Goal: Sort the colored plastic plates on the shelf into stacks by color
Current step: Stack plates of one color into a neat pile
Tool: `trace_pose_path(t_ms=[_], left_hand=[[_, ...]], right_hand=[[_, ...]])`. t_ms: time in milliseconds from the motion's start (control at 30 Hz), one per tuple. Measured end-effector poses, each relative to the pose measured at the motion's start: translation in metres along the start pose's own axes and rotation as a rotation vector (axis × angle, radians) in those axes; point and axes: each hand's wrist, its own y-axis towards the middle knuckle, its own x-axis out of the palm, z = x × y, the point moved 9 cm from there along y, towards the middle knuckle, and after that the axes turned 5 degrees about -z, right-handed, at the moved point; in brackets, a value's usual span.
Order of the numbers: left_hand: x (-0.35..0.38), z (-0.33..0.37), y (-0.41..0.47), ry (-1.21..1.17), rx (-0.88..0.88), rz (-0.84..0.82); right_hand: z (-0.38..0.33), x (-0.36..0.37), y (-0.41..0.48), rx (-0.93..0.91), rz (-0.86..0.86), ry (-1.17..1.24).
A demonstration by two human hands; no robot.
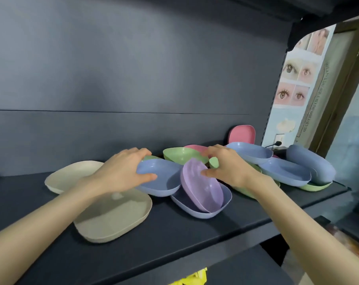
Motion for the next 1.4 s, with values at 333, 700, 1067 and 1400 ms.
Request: trace_pose_path(t_ms=[333, 700, 1067, 1400], left_hand=[[0.038, -0.039, 0.040, -0.021, -0.229, -0.173], [0.031, -0.053, 0.040, -0.255, -0.419, -0.089], [-0.025, -0.025, -0.008, -0.656, -0.445, 0.159], [-0.052, -0.033, -0.110, -0.842, -0.525, 0.536]], right_hand=[[0.023, 0.023, 0.064, -0.161, -0.172, 0.115], [0.029, 0.033, 0.081, -0.321, -0.305, 0.421], [0.017, -0.002, 0.073, -0.326, -0.109, 0.759], [-0.056, 0.001, 0.043, -0.353, -0.046, 0.990]])
